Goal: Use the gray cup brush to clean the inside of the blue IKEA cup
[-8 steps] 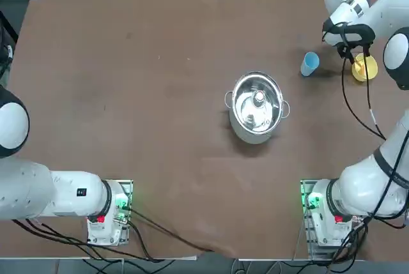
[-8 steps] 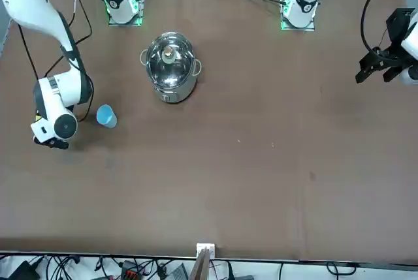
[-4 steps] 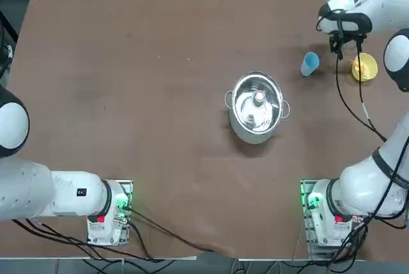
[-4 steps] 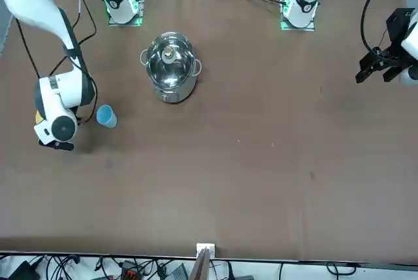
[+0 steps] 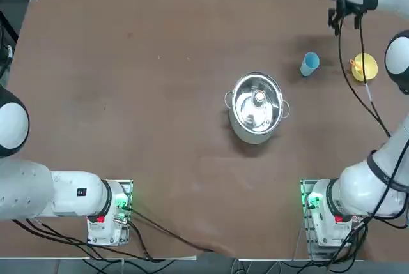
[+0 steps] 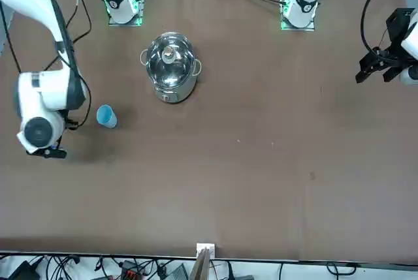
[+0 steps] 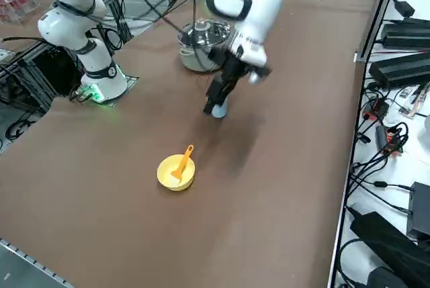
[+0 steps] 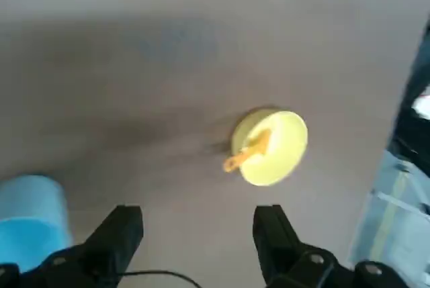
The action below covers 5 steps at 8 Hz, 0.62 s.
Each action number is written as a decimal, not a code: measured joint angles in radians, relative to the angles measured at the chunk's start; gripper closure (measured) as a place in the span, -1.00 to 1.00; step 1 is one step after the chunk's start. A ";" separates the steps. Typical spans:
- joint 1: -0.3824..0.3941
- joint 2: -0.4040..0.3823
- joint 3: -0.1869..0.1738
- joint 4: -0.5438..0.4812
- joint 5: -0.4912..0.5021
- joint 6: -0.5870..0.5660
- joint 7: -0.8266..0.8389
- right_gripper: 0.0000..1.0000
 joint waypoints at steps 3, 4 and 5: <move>0.011 -0.020 0.042 0.176 0.108 -0.037 -0.036 -1.00; 0.013 -0.028 0.061 0.197 0.151 -0.045 -0.041 -1.00; 0.017 -0.042 0.070 0.209 0.179 -0.046 -0.045 -1.00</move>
